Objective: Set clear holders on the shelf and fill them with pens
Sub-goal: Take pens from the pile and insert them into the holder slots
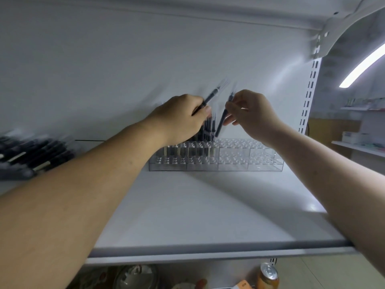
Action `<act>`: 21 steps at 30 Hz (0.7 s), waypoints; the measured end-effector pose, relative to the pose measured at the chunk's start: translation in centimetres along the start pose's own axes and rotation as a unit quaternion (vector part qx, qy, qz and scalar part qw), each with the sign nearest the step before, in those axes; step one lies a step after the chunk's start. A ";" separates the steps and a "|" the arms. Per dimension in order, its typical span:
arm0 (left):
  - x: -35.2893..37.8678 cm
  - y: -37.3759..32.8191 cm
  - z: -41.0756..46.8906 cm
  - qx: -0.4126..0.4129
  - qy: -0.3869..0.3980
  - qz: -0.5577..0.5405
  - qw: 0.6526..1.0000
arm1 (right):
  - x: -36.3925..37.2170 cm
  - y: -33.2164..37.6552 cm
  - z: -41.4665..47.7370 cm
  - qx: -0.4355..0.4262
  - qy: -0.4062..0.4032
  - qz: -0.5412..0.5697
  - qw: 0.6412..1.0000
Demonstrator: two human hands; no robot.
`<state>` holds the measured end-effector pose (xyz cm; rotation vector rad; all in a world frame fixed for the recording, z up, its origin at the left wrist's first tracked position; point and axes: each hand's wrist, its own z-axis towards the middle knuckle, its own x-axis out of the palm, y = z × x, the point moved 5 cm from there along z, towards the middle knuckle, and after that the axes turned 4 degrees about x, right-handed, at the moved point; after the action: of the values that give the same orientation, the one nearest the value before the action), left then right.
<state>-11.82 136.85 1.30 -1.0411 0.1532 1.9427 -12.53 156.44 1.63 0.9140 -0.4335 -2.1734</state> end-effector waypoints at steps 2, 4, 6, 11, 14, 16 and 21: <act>-0.1 -0.1 0.0 0.001 -0.006 0.000 1.000 | 0.3 0.2 0.0 0.002 0.005 0.001 1.000; -0.1 -0.1 0.0 0.002 -0.007 0.001 1.000 | 0.4 0.4 0.0 0.003 0.007 -0.005 1.000; 0.0 -0.2 0.0 0.001 -0.004 0.003 1.000 | 0.5 0.6 0.0 0.000 0.011 -0.019 1.000; 0.1 -0.1 0.1 0.004 -0.002 0.008 1.000 | 0.7 0.8 0.0 0.001 0.015 -0.027 1.000; 0.1 -0.1 0.1 0.003 -0.002 0.008 1.000 | 1.2 0.6 -0.1 0.006 0.026 -0.039 0.999; 0.1 -0.1 0.1 0.004 -0.003 0.010 1.000 | 1.7 0.4 -0.2 0.014 0.039 -0.053 0.998; 0.2 -0.1 0.1 0.004 -0.003 0.014 1.000 | 2.5 0.1 -0.5 0.031 0.081 -0.109 0.990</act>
<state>-11.87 137.05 1.27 -1.0331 0.1713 1.9685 -13.32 154.58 0.16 1.2115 -0.3364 -2.2671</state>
